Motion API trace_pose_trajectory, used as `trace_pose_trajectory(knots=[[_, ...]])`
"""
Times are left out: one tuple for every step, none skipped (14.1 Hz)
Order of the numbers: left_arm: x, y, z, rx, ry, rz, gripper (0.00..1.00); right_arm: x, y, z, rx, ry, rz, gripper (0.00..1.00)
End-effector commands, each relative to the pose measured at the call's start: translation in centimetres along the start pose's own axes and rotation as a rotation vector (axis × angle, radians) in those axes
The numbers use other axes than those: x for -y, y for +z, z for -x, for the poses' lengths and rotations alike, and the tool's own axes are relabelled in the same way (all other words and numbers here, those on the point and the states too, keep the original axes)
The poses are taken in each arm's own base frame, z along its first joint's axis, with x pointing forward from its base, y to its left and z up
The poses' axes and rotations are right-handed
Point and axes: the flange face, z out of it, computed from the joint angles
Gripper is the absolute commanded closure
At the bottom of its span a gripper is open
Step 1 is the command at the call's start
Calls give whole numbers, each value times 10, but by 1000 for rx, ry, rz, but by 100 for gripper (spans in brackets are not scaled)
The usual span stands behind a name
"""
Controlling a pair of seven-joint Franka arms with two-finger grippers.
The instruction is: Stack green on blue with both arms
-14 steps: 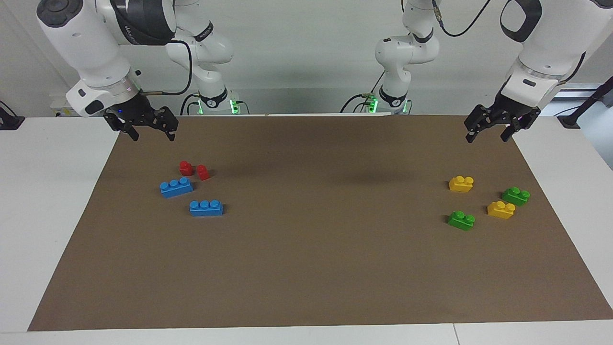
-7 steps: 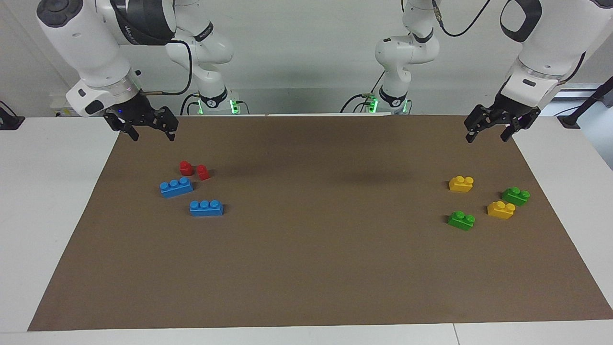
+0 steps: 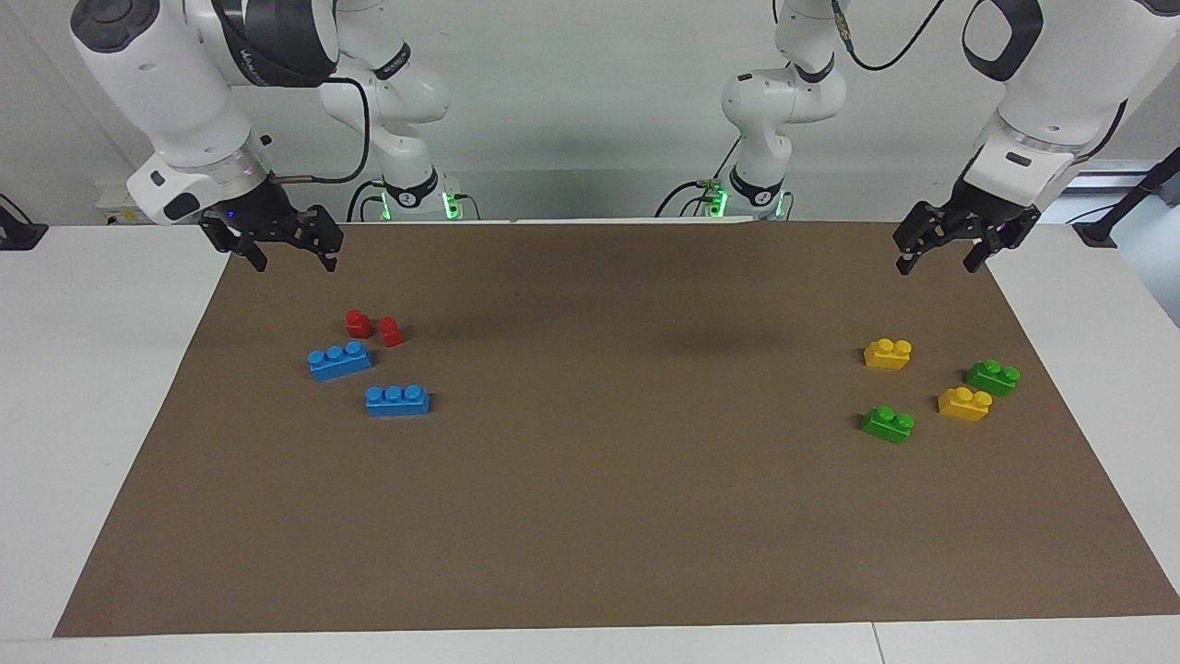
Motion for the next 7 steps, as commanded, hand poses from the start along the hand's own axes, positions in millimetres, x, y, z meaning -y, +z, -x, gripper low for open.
trace_pose_trajectory(knots=[[6, 1, 5, -16, -6, -18, 0, -4, -2, 2, -7, -13, 18, 0], [7, 5, 5, -13, -29, -16, 0, -4, -2, 2, -6, -13, 18, 0], [8, 8, 4, -18, -90, -16, 0, -4, -2, 2, -7, -13, 18, 0], [7, 13, 3, -26, -162, -13, 0, -4, -2, 2, -7, -13, 18, 0], [7, 16, 1, -38, -240, -6, 0, -4, -2, 2, -7, -13, 18, 0], [6, 18, -1, -47, -311, -1, 0, -4, -1, 3, -4, -10, 18, 0], [6, 20, -2, -50, -388, 3, 0, -7, -1, 3, -3, -4, 18, 0]])
